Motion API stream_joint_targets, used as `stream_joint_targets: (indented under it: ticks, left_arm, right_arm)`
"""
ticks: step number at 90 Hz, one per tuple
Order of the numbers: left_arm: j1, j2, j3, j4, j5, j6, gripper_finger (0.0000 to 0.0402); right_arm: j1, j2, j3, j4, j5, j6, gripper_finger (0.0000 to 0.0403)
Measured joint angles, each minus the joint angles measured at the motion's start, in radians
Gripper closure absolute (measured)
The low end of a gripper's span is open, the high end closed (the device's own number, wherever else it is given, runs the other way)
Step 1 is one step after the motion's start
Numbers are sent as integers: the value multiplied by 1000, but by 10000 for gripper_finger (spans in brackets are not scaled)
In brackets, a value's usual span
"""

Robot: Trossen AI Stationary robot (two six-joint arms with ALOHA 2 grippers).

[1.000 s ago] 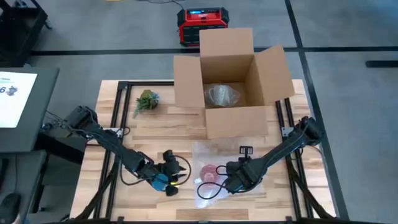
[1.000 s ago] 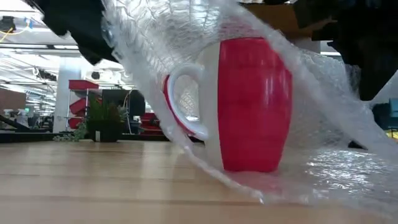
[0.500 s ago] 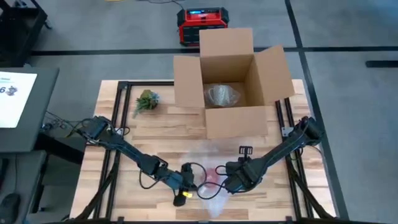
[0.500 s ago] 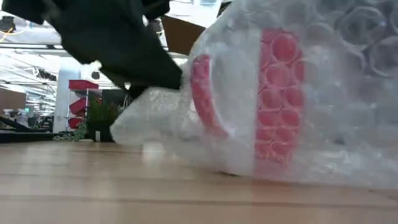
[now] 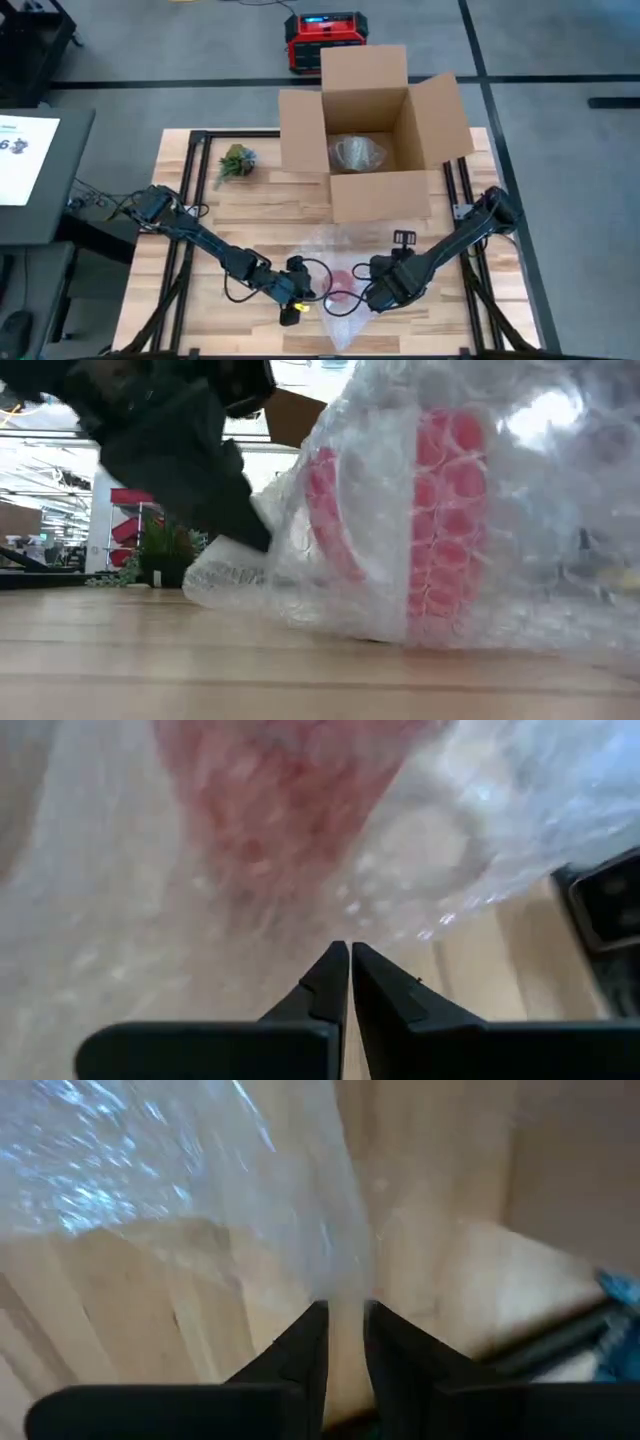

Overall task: Wrap mug
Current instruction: Wrap the red mug with the transparent bubble wrap

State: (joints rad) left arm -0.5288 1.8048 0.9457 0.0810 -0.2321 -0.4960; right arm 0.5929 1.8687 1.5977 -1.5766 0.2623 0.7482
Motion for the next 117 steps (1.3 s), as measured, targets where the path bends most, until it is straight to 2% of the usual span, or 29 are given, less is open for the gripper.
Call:
stream_joint_targets:
  ticks: [11,22,35,43,51,59,73,98,117]
  left_arm:
    - [-14,-63,-1,-133,-8,-64,401]
    - [-43,-129,-1,-239,-66,-110,401]
    - [-85,-208,-1,-309,-150,-138,401]
    - [-114,-257,-1,-331,-199,-142,401]
    - [-142,-293,0,-329,-264,-142,402]
    - [-168,-312,0,-331,-320,-141,402]
    - [-187,-316,0,-341,-333,-122,402]
    - [-186,-315,0,-342,-334,-126,402]
    - [-186,-315,0,-343,-333,-128,402]
  right_arm:
    - [19,-15,72,23,0,-7,346]
    - [25,-19,138,66,5,18,346]
    - [18,-16,145,394,37,-114,348]
    - [-9,8,137,602,-16,-212,356]
    - [-53,57,136,704,-50,-262,370]
    - [-99,111,134,709,-82,-267,390]
    - [-158,214,135,709,-186,-269,398]
    - [-184,301,140,697,-208,-275,402]
    - [-168,296,167,662,-223,-274,402]
